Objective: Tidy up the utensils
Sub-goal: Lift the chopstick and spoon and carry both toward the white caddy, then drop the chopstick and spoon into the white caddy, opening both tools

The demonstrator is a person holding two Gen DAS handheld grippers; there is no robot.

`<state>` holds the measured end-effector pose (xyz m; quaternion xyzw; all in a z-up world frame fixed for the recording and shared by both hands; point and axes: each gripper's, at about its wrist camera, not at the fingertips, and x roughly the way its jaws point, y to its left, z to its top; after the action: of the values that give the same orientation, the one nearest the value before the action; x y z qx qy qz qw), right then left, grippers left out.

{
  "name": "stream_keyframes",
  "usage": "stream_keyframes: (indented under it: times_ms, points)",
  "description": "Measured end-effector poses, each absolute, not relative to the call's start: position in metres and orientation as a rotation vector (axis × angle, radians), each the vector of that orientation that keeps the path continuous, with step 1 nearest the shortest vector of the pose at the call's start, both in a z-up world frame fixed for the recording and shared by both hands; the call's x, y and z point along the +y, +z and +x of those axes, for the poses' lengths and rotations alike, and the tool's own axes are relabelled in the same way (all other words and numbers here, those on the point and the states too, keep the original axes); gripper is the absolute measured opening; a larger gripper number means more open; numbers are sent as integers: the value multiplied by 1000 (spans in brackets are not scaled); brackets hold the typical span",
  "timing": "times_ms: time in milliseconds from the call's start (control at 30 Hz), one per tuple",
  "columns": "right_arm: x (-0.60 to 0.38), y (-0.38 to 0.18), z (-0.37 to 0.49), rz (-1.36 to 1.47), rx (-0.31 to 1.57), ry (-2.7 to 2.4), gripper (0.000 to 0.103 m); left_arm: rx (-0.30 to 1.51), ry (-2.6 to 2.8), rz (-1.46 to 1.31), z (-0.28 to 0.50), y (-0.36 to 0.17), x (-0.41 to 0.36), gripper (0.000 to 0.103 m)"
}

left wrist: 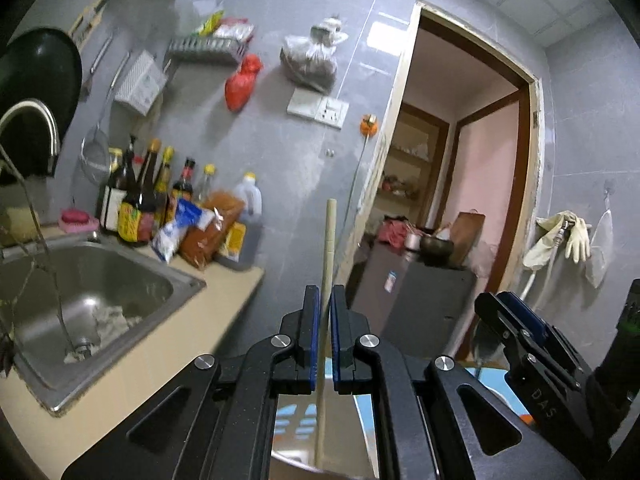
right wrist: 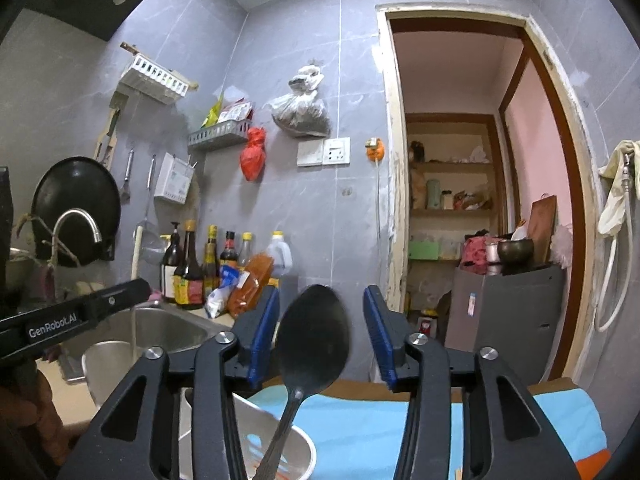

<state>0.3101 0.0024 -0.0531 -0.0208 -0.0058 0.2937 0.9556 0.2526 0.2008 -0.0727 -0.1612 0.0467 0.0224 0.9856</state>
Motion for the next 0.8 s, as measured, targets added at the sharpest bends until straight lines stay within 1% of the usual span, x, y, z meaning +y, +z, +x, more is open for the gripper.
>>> stream_keyframes:
  times_ms: [33,67,100,133,200,233,300,333,367,400,433,467,500,567,733,800]
  points:
    - [1,-51,310,-42,-4,602,52,101,42,-331,251,-71,201,7]
    - [0,-49,310,-40,2,604,53,113,35,-342,250,-69,200,15]
    - [-1,-48,310,-35,11,606,56,120,32,-351,249,-66,200,26]
    - [-4,-44,310,-25,23,606,58,121,33,-357,247,-63,199,30]
    - [-10,-38,308,-6,28,607,70,125,35,-360,243,-54,195,37]
    - [-14,-34,307,4,32,606,71,130,36,-357,242,-50,193,39]
    - [-23,-24,306,24,48,606,78,142,39,-344,241,-40,186,52]
    - [-26,-20,305,30,52,603,80,143,41,-342,240,-36,184,56]
    - [-32,-15,304,39,57,598,84,143,36,-338,238,-30,179,63]
    - [-39,-9,303,48,60,590,89,141,34,-334,238,-26,175,70]
    - [-45,-5,302,56,62,583,92,141,31,-327,237,-21,170,74]
    - [-53,0,300,67,64,577,99,143,28,-315,237,-17,164,82]
    - [-58,2,299,73,66,571,103,144,31,-298,236,-11,155,87]
    - [-73,11,297,80,70,555,103,138,31,-275,234,-3,141,92]
    - [-107,25,291,72,71,506,103,132,17,-253,234,10,106,94]
    - [-124,29,288,63,73,483,103,128,14,-240,234,12,90,97]
